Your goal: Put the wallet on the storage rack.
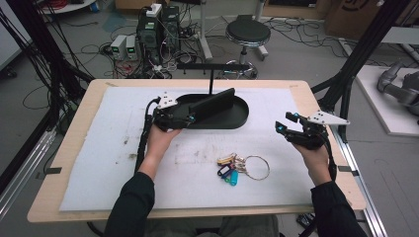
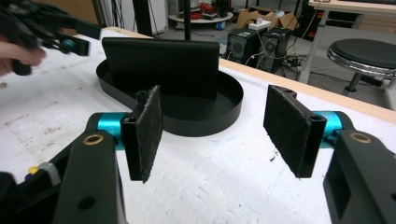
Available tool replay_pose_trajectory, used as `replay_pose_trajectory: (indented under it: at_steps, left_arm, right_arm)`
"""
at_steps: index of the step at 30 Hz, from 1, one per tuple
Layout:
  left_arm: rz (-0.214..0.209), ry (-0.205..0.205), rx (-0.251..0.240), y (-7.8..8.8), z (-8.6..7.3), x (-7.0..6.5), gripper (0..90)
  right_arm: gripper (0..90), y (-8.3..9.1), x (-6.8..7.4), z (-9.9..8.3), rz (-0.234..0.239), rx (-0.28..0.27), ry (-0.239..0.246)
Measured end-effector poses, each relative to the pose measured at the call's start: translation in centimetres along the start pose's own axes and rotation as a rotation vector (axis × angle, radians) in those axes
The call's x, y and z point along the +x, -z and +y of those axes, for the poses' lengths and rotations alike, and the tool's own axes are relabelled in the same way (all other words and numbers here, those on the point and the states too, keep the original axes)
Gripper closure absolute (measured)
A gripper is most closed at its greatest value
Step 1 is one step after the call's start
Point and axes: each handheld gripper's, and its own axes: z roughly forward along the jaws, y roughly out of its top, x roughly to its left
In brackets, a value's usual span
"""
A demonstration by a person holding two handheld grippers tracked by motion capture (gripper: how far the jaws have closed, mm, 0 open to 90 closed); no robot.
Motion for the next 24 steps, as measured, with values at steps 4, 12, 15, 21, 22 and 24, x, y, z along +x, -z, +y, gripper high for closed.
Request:
replay_pose_trajectory:
  at_steps: [4,12,15,21,22,24]
  left_arm:
    - [0.05,-0.017,-0.037,2.3,0.1,-0.9,24.0]
    - [0.09,0.006,-0.045,6.9,-1.8,-1.4,22.6]
    - [0.086,0.027,-0.058,8.7,-2.7,-1.4,22.5]
    - [0.059,0.072,-0.095,11.6,-4.2,-1.2,22.5]
    - [0.061,0.065,-0.094,11.9,-4.4,-1.2,22.5]
    - [0.059,0.055,-0.093,12.4,-4.8,-1.1,22.7]
  right_arm:
    - [37.9,-0.1,0.0,0.0,0.0,0.004,-0.001]
    - [34.3,-0.1,0.1,-0.1,0.0,0.01,-0.017]
    - [29.6,0.0,0.2,-0.1,-0.017,0.017,-0.031]
    - [22.5,0.2,0.1,-0.2,-0.027,0.039,-0.057]
    - [21.6,0.3,0.1,-0.2,-0.028,0.043,-0.064]
    - [21.4,0.5,0.2,-0.2,-0.024,0.047,-0.062]
